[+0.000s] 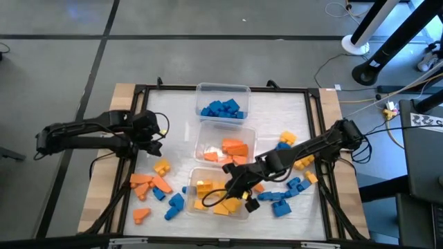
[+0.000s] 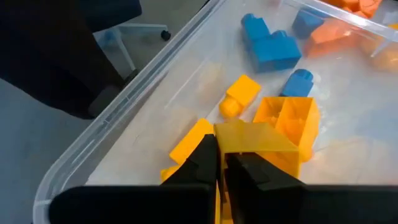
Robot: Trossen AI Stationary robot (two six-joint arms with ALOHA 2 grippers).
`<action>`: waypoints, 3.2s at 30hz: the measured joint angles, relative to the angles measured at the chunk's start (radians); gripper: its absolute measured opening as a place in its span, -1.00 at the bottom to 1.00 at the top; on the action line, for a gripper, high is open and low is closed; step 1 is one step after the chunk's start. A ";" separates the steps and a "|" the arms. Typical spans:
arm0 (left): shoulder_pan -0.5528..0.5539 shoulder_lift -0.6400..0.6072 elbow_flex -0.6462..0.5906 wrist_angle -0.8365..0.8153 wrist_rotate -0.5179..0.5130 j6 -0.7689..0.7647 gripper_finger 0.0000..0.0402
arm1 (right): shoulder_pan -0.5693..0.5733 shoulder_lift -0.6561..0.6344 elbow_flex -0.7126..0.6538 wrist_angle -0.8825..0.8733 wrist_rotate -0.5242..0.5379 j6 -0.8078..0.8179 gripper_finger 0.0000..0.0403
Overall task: Sort blocks
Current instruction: Put the yellow game piece into the bottom transparent bin
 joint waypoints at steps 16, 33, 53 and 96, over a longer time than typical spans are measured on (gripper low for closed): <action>-0.173 0.210 0.000 0.041 -0.077 -0.008 -0.15 | 0.000 0.000 0.000 0.004 0.009 0.005 -0.32; -0.178 0.441 0.000 0.109 -0.098 0.090 -0.15 | 0.000 0.000 0.000 0.002 -0.036 0.005 -0.31; -0.178 0.467 -0.029 0.207 -0.062 0.168 -0.15 | 0.000 -0.002 0.000 0.001 -0.071 0.004 -0.31; -0.177 0.245 -0.098 0.353 0.228 0.128 -0.99 | 0.000 -0.241 0.000 -0.174 0.017 0.002 -0.31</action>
